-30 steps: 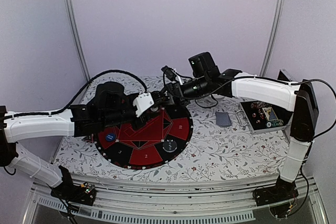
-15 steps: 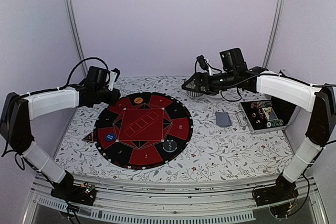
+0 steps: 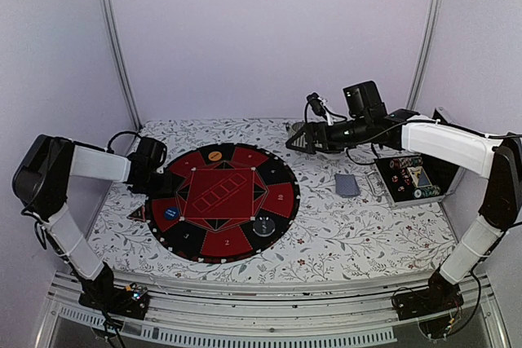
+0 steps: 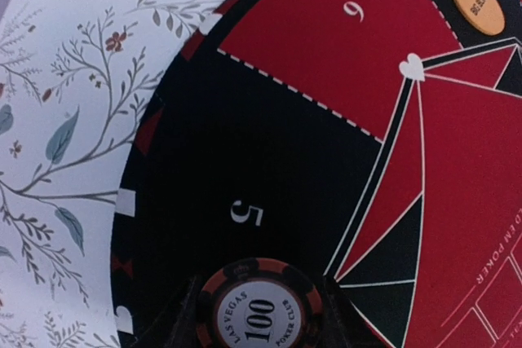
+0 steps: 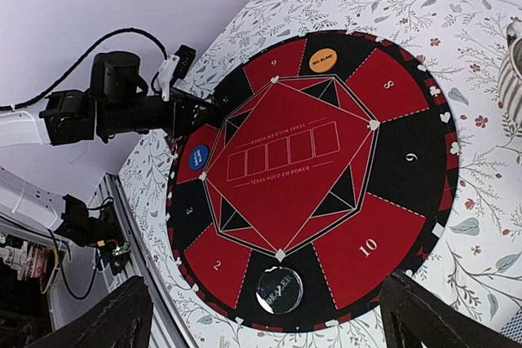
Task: Distribute texas hold em gaming equipment
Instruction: Place the poker chips pile at the small blind area.
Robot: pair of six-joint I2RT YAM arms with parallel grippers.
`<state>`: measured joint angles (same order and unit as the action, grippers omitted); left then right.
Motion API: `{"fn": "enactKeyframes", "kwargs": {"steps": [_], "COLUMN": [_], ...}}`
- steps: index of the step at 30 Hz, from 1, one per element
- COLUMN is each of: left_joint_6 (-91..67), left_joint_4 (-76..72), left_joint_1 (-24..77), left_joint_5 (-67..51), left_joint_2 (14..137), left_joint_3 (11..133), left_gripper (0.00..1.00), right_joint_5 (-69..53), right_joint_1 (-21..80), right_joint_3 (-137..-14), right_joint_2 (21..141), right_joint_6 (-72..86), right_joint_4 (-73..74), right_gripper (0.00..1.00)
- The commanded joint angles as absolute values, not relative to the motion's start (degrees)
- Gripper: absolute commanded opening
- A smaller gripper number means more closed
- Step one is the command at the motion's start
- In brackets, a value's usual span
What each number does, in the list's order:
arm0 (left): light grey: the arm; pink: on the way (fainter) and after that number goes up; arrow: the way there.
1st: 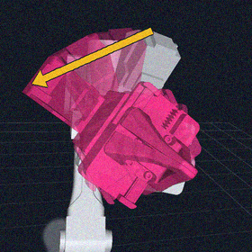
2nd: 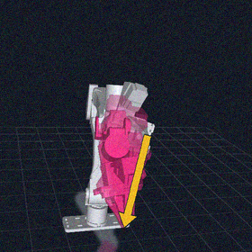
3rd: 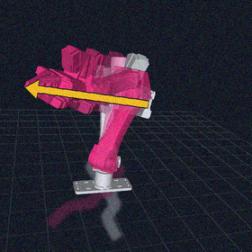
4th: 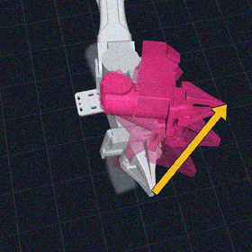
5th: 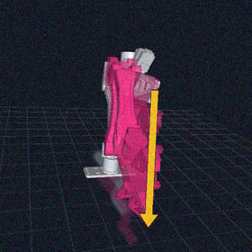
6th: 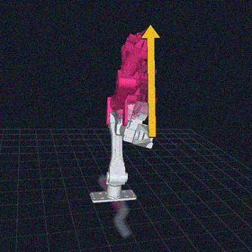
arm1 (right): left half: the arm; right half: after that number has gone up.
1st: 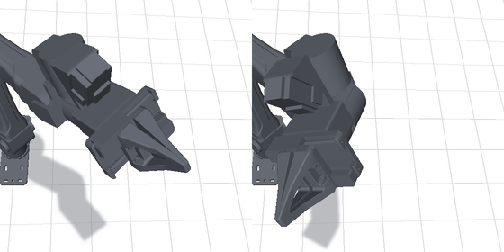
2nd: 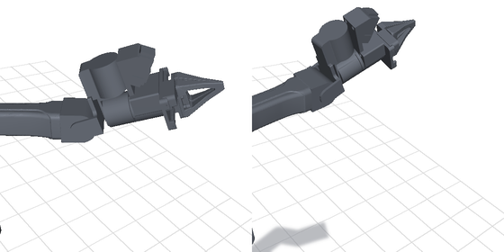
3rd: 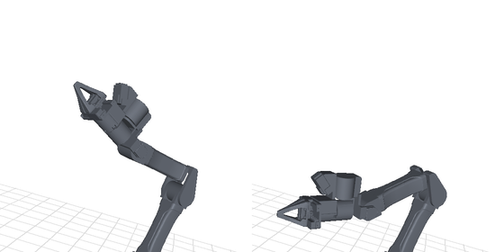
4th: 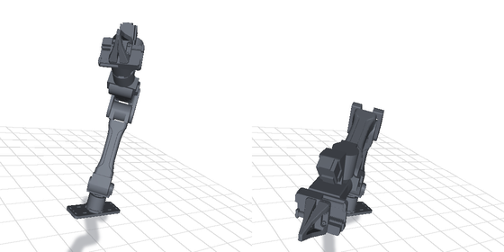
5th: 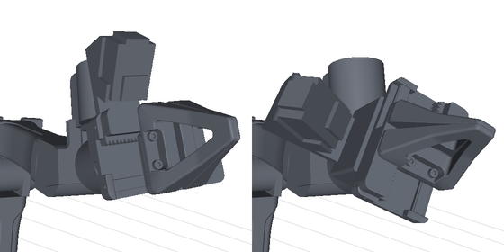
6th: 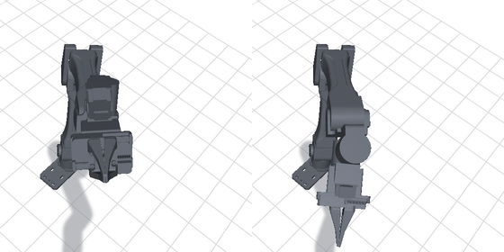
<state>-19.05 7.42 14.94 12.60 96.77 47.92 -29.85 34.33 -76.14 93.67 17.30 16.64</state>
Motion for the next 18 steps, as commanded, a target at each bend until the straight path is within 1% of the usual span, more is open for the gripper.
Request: {"fn": "enactKeyframes", "kwargs": {"steps": [1, 4, 10, 15, 18], "left_joint_6": [-25.59, -26.62, -28.58, -31.70, -33.96], "left_joint_4": [4.77, 3.44, 4.81, 6.65, 8.34], "left_joint_1": [15.32, 15.48, 15.94, 20.12, 22.32], "left_joint_5": [11.18, 13.53, 14.87, 20.35, 23.32], "left_joint_2": [95.43, 95.71, 97.14, 97.30, 97.32], "left_joint_3": [44.18, 42.48, 43.51, 42.74, 42.68], "left_gripper": [0.00, 0.00, 0.00, 0.01, 0.07], "right_joint_5": [-28.52, -29.11, -30.17, -30.36, -31.05], "right_joint_1": [33.98, 34.01, 34.01, 34.02, 34.06], "right_joint_3": [-75.07, -75.46, -76.46, -76.29, -76.46], "right_joint_2": [90.62, 90.92, 91.43, 90.97, 90.92], "right_joint_6": [16.35, 16.36, 16.69, 17.04, 17.22], "right_joint_4": [16.44, 16.43, 16.44, 16.44, 16.52], "right_gripper": [0.99, 0.99, 0.99, 0.99, 0.99]}}
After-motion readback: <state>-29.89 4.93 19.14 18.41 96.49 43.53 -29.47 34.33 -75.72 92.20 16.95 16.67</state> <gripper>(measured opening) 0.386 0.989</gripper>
